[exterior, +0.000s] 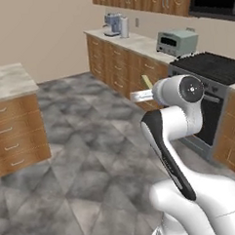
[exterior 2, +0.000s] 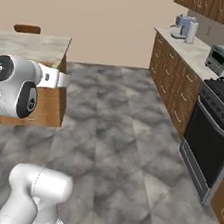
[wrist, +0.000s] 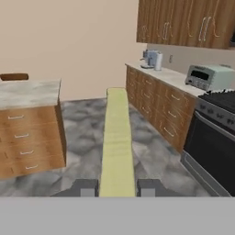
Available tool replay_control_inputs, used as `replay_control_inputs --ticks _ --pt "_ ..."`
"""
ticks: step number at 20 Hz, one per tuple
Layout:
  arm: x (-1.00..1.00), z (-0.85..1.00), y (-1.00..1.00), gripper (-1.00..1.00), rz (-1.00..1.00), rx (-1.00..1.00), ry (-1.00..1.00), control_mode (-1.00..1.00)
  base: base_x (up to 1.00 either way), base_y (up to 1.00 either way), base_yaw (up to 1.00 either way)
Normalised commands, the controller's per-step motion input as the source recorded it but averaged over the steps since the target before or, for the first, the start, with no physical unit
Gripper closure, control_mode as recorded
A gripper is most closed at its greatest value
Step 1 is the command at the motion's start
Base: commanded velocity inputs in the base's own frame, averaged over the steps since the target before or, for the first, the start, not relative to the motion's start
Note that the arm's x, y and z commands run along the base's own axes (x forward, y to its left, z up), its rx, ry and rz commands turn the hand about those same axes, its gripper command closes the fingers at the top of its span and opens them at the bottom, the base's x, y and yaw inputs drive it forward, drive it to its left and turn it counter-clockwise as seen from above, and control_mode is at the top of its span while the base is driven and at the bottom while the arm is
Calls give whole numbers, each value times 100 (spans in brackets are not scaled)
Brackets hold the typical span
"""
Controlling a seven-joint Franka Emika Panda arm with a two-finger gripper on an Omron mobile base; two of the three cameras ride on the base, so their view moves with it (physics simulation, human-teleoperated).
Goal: Pick the egg and butter from the fridge and place them by the bowl for mixing.
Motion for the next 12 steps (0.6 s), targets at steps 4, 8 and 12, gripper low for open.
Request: replay_control_inputs --ticks 4,8,12 --pt "0 0 0 100 0 0 0 100 90 0 3" --pt "0 0 0 100 0 0 0 100 85 0 21" --pt "0 0 0 100 0 0 0 100 58 -2 61"
